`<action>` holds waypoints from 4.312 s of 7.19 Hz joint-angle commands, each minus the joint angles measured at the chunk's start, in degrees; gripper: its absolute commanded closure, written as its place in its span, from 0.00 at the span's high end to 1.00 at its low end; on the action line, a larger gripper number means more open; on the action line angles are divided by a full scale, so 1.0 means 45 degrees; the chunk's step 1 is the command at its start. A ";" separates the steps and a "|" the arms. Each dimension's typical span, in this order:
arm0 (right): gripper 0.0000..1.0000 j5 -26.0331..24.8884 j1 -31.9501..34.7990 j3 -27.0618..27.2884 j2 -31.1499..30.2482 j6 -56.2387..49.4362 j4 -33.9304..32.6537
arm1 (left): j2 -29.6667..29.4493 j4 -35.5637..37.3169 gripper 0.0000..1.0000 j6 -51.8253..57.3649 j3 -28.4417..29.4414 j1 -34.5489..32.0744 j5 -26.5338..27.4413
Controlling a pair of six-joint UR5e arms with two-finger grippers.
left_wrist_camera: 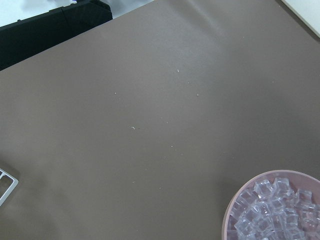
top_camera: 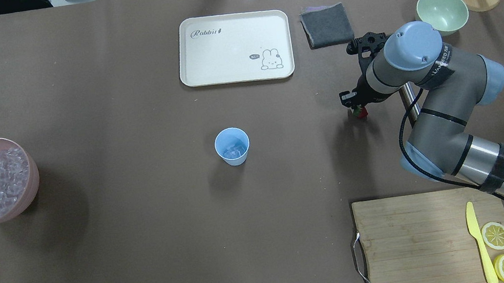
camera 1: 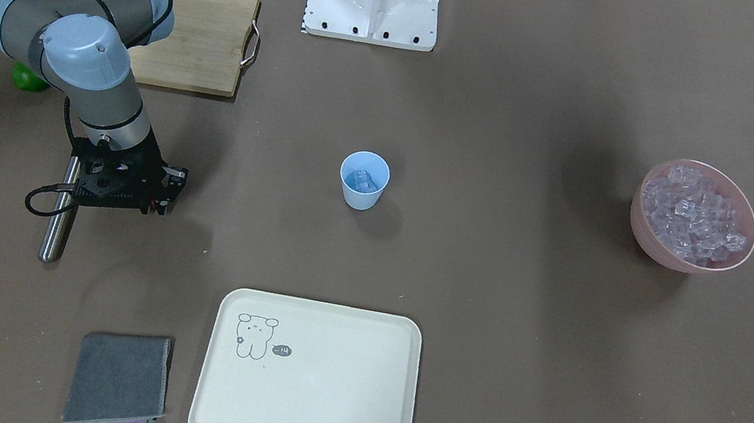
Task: Mash ice and strawberries in cup
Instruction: 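Lift the strawberry with the right gripper and carry it over the cup, then lower the strawberry into the cup and open the right gripper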
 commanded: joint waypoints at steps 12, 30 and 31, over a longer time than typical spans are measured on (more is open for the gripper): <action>0.00 -0.0065 0.0363 0.2464 0.1934 0.1104 0.0024 | 0.0054 -0.0078 0.97 0.0020 -0.0363 -0.0075 0.0197; 0.00 -0.3795 -0.3411 0.1124 0.4159 0.1812 0.0024 | 0.1244 -0.0547 0.97 0.0742 -0.0638 0.0081 0.0176; 0.00 -0.3989 -0.3411 0.0888 0.4336 0.1812 0.0005 | 0.1244 -0.0547 0.97 0.0742 -0.0579 0.0101 0.0215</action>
